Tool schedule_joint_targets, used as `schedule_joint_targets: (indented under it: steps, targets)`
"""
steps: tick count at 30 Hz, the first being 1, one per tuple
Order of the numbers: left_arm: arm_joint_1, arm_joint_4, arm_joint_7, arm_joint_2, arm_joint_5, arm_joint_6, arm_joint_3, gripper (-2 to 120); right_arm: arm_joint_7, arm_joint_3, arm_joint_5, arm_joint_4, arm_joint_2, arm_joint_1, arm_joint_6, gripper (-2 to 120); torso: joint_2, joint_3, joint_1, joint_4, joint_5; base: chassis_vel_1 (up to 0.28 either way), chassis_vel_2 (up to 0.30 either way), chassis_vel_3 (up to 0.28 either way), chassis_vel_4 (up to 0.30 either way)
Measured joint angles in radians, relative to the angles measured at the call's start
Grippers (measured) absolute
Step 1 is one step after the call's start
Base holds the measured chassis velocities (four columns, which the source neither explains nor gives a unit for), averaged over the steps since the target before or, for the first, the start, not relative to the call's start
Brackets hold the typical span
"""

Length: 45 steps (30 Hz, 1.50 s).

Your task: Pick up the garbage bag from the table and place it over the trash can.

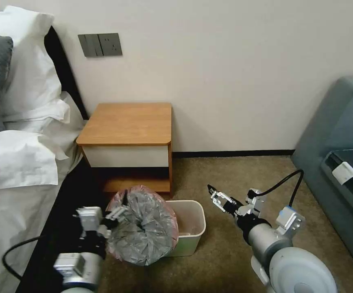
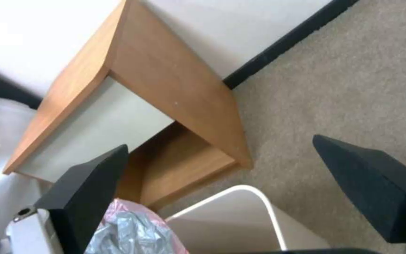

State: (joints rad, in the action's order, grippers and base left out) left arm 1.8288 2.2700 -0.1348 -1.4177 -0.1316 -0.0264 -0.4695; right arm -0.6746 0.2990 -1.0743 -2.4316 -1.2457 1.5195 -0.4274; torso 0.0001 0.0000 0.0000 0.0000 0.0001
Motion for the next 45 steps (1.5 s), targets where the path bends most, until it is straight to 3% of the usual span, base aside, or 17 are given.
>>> schedule_joint_targets:
  steps: [4, 8, 19, 30, 45]
  targets:
    - [-0.011, -0.036, -0.056, 0.005, 0.006, -0.032, 0.022, 95, -0.003, 0.005, 0.006, 0.000, -0.008, 0.009, 0.003, 100, 0.000, 0.000, 0.000, 0.0000, -0.0001, 0.000, 0.000, 0.000, 0.000]
    - [-0.015, -0.050, -0.073, 0.006, 0.000, -0.049, 0.026, 90, -0.005, 0.003, 0.011, 0.002, -0.014, 0.014, 0.006, 100, 0.000, 0.000, 0.000, 0.0000, -0.0002, 0.000, 0.000, 0.000, 0.000]
    - [-0.012, -0.088, -0.080, 0.004, -0.006, -0.068, 0.045, 46, -0.004, -0.013, 0.025, 0.030, -0.037, 0.013, 0.014, 100, 0.000, 0.000, 0.000, 0.0000, 0.0000, 0.000, 0.000, 0.000, 0.000]
    - [-0.017, -0.135, -0.115, -0.002, -0.041, -0.086, 0.041, 45, -0.002, -0.027, 0.034, 0.041, -0.042, 0.021, 0.025, 100, 0.000, 0.000, 0.000, 0.0000, -0.0001, 0.000, 0.000, 0.000, 0.000]
    - [-0.094, -0.188, -0.133, 0.000, -0.034, -0.129, 0.107, 47, 0.009, -0.033, 0.068, 0.060, -0.061, 0.033, 0.045, 100, 0.000, 0.000, 0.000, 0.0000, -0.0001, 0.000, 0.000, 0.000, 0.000]
